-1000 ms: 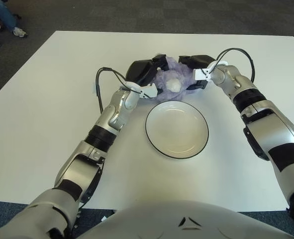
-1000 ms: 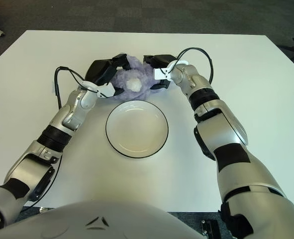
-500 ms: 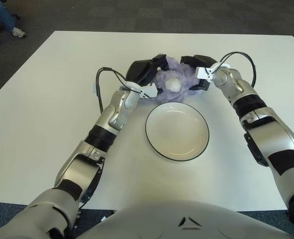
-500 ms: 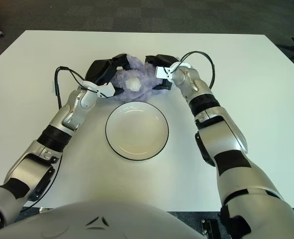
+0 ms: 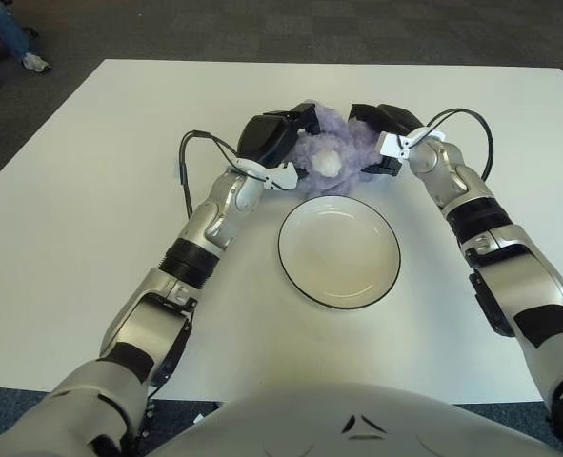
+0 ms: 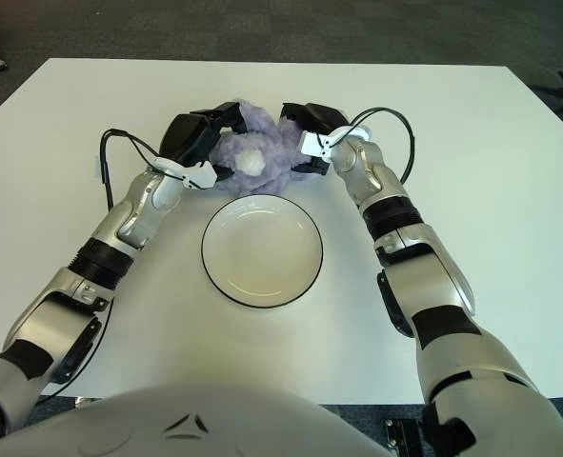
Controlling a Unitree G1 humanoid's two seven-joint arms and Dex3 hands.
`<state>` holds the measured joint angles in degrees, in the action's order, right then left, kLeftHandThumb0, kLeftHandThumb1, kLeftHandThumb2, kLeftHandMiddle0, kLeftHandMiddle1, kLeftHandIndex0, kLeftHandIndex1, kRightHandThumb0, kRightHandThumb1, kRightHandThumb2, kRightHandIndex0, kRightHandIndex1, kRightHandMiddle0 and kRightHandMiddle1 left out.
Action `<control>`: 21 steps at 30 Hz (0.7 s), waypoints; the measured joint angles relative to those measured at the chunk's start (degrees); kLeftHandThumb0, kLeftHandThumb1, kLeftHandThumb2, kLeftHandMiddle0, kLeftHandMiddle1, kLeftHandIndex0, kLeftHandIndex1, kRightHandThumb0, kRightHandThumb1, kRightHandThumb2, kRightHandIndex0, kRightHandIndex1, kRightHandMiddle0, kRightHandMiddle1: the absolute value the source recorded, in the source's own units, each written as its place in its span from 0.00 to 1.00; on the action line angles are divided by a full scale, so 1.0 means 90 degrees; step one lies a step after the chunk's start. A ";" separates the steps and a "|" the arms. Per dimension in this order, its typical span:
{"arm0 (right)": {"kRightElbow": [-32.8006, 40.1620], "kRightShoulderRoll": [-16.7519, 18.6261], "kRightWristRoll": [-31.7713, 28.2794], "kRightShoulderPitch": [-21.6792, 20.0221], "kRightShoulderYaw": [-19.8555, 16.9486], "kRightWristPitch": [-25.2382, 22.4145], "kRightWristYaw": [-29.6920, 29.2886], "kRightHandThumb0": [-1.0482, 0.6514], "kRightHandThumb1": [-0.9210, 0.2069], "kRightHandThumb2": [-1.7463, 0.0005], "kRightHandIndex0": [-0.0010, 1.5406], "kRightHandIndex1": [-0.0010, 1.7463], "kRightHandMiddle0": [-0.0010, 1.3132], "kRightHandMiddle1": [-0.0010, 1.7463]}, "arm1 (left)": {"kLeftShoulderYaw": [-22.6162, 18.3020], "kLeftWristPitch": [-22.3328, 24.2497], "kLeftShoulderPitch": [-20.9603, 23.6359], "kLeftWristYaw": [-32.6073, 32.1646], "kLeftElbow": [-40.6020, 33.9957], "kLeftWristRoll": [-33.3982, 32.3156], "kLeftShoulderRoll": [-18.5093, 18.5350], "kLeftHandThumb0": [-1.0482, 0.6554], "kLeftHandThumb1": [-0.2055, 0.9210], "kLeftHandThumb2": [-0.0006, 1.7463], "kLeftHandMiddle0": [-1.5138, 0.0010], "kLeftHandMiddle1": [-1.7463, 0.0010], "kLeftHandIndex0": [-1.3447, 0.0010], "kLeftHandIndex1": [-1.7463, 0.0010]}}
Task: Put the doll into the plate.
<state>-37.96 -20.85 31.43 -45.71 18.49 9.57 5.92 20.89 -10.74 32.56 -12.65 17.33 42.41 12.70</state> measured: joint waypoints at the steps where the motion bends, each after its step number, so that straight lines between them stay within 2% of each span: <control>1: 0.0060 0.0011 0.0000 0.0026 -0.0024 -0.0043 -0.0030 0.62 0.94 0.04 0.67 0.73 0.65 1.00 | -0.0002 -0.0013 0.0016 -0.0053 0.0034 0.0009 0.0001 0.61 0.22 0.89 0.51 0.05 0.45 0.07; 21: 0.0745 0.0085 -0.0037 0.0274 -0.0285 -0.0284 -0.0671 0.62 0.95 0.04 0.67 0.73 0.66 1.00 | -0.0142 -0.0280 0.0141 -0.1007 0.0329 0.0028 -0.0050 0.61 0.23 0.88 0.52 0.05 0.46 0.06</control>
<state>-31.26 -20.08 31.10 -43.25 15.93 7.01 -0.11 19.62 -13.26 33.83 -21.72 20.29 42.66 12.24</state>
